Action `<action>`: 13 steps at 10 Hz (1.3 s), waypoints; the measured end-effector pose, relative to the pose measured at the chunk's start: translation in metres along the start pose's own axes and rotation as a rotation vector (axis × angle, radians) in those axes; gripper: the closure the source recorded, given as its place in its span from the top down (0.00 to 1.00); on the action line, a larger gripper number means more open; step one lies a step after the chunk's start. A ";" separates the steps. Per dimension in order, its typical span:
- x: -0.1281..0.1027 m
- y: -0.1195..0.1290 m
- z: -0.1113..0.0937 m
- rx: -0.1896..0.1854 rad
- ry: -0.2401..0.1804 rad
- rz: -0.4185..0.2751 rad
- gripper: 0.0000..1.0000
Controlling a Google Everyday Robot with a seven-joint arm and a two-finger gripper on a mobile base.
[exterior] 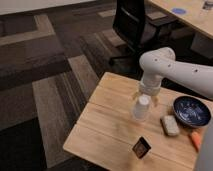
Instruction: Place the ceramic cup over the eraser
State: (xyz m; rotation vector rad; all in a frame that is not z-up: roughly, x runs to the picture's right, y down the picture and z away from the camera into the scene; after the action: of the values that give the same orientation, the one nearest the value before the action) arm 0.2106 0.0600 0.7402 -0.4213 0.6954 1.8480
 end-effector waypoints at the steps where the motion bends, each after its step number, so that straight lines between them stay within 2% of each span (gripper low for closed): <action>1: -0.003 0.002 0.007 0.002 0.007 -0.015 0.65; 3: -0.003 0.003 0.014 -0.002 0.019 -0.016 0.63; 5: 0.002 0.002 0.026 0.001 0.051 0.007 0.32; 7: 0.006 -0.003 0.026 0.024 0.070 0.033 0.01; 9: 0.005 -0.004 0.013 0.040 0.045 0.036 0.00; 10: 0.007 0.000 0.000 0.047 0.019 0.032 0.00; 13: 0.033 0.020 -0.043 0.050 -0.034 0.000 0.00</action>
State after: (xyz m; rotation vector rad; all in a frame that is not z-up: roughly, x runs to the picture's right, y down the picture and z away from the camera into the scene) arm 0.1785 0.0513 0.6925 -0.3568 0.7173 1.8297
